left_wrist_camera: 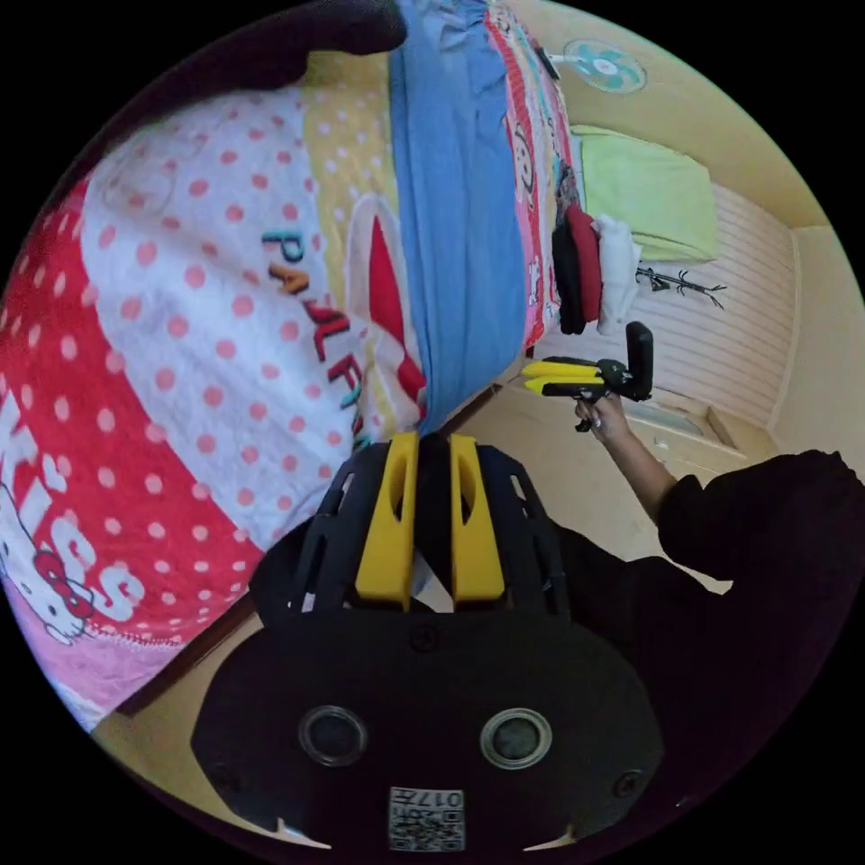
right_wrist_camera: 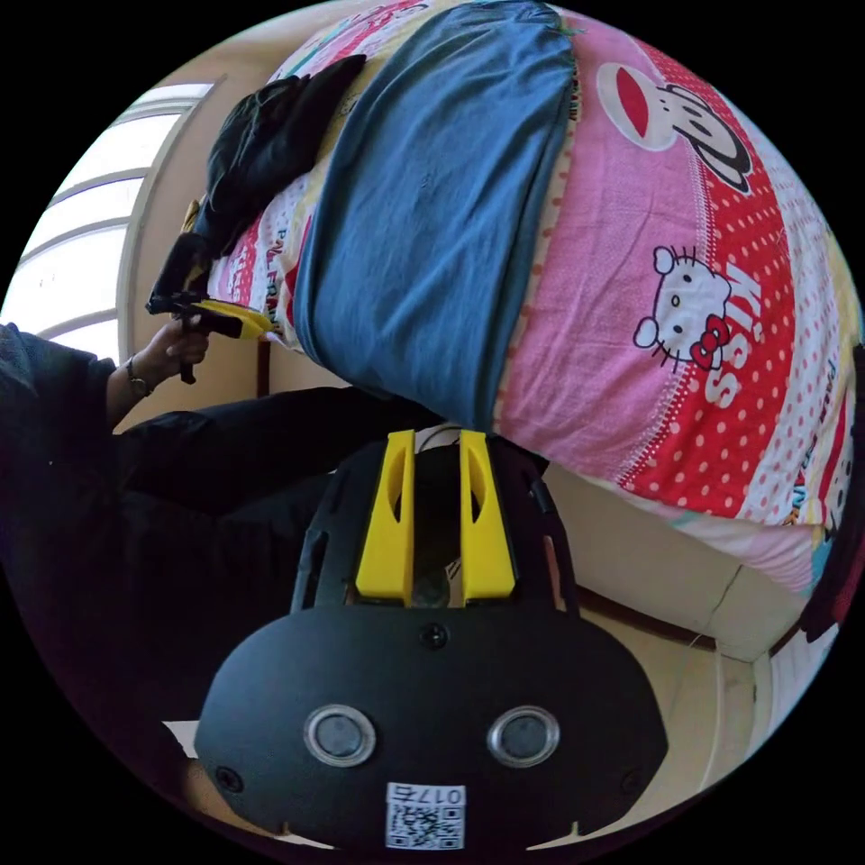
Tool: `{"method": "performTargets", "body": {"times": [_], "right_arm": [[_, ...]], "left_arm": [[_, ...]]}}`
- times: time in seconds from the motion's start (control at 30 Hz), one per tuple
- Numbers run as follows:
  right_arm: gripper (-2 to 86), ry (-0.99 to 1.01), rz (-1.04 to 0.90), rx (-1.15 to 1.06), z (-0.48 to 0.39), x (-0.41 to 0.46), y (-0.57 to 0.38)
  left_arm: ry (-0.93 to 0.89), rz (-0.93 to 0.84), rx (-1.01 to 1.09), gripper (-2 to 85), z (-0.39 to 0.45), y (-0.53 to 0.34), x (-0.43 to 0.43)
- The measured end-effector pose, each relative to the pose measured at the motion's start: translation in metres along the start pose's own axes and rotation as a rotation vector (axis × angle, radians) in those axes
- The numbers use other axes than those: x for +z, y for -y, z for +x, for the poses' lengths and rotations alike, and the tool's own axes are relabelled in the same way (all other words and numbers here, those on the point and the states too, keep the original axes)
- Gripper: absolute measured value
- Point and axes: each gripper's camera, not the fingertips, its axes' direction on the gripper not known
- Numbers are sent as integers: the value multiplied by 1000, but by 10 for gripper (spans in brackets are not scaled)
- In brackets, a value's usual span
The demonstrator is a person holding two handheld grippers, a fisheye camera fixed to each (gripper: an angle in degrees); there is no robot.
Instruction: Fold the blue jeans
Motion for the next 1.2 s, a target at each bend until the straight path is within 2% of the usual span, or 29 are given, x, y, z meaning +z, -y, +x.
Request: {"method": "performTargets", "body": {"times": [0.1, 0.2, 0.47, 0.7, 0.87, 1.0, 1.1, 1.13, 1.2], "right_arm": [[77, 63, 46, 29, 2, 13, 16], [66, 20, 52, 53, -2, 22, 24], [67, 47, 154, 119, -14, 26, 26], [25, 1, 99, 151, -28, 33, 44], [12, -149, -5, 102, -40, 13, 39], [14, -120, -51, 134, -32, 15, 41], [25, -159, -125, 119, -32, 2, 48], [38, -146, -93, 99, -32, -14, 52], [66, -56, -5, 86, -23, -43, 60]], "left_arm": [[84, 46, 36, 79, 27, 28, 15], [172, 30, -7, 83, 40, 47, 41], [229, 66, -81, 58, 55, 39, 79], [102, 94, -56, 15, 46, 28, 98], [146, 88, 74, -6, 62, 5, 89], [-1, 112, -35, -6, 42, -5, 104], [23, 82, -19, 6, 48, 1, 105], [33, 78, -19, 10, 49, 3, 103], [-15, 154, -12, 77, 49, 10, 82]]}}
